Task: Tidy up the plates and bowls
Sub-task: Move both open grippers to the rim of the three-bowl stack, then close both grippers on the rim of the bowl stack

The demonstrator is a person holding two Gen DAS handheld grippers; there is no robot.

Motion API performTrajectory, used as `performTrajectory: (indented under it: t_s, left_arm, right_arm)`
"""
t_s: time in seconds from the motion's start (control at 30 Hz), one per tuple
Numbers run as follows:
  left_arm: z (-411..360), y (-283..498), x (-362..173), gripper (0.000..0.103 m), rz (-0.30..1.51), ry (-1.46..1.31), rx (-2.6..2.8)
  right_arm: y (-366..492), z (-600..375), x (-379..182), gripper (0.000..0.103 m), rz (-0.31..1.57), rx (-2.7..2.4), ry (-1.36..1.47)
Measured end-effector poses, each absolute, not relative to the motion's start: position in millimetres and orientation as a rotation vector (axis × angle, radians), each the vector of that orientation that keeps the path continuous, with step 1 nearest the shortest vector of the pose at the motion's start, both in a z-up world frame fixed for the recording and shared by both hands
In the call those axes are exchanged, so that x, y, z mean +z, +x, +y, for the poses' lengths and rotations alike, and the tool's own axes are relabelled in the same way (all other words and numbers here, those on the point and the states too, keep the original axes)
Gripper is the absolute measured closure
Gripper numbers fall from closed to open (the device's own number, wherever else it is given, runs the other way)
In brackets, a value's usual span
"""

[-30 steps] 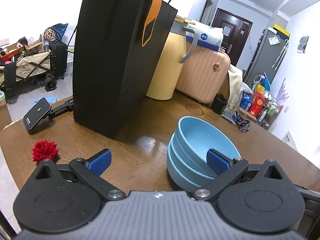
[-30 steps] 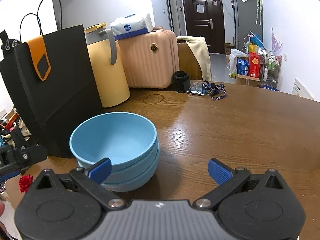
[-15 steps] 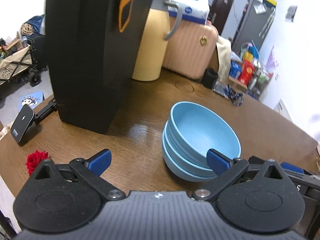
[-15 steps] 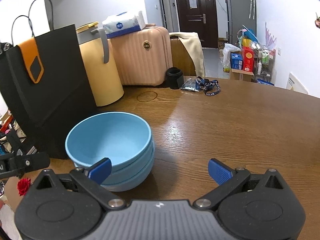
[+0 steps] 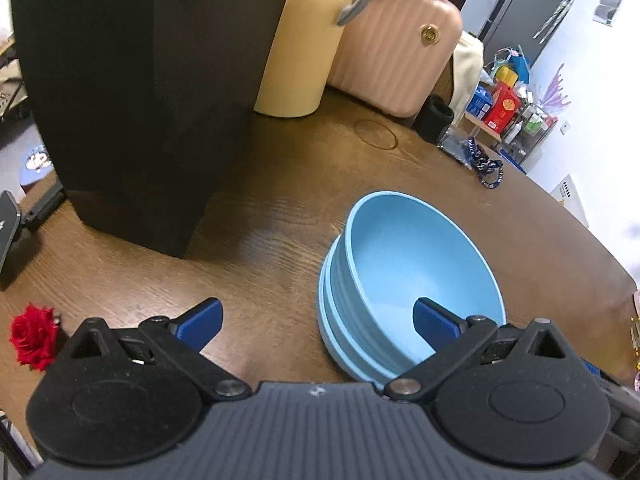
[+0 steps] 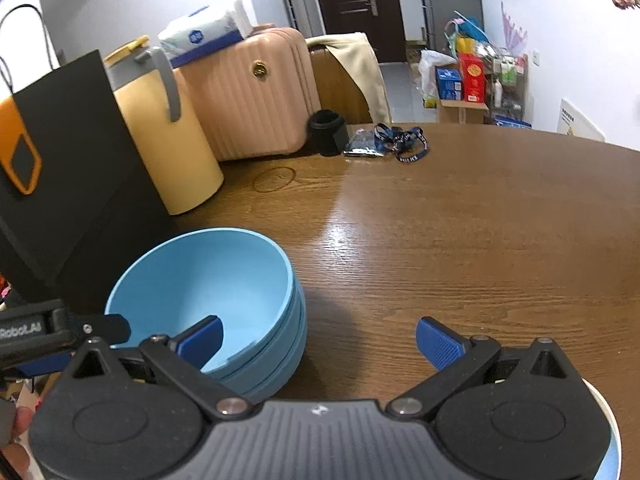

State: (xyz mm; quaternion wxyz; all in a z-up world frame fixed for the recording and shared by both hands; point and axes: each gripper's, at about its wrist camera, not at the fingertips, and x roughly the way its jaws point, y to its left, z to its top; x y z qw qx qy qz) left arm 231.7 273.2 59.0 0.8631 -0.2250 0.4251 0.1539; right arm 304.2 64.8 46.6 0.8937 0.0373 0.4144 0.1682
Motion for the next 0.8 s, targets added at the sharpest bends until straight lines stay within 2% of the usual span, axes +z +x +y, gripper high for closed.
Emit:
performTrajectory:
  t_s: [0.2, 0.27, 0.43, 0.57, 0.7, 0.8]
  left_arm:
    - [280, 254, 40, 0.001, 0.913, -0.524, 0.312]
    - [283, 258, 34, 0.006, 0.917, -0.548, 0.308]
    - [291, 267, 25, 0.013, 0.926, -0.594, 0.299]
    - [293, 270, 17, 0.025, 0.944, -0.624, 0.277]
    - [294, 272, 9, 0.031, 0.955, -0.655, 0.255]
    - [295, 273, 4, 0.044, 0.956, -0.680, 0.217]
  right_arm:
    - [315, 74, 36, 0.000, 0.888, 0.338, 0.084]
    - [319, 77, 32, 0.000, 0.900, 0.332, 0.087]
    - [325, 83, 23, 0.001, 0.924, 0.330, 0.088]
    - [329, 87, 17, 0.004, 0.936, 0.325, 0.096]
    - [331, 88, 12, 0.009, 0.952, 0.328, 0.114]
    - [332, 88, 10, 0.018, 0.959, 0.333, 0.129]
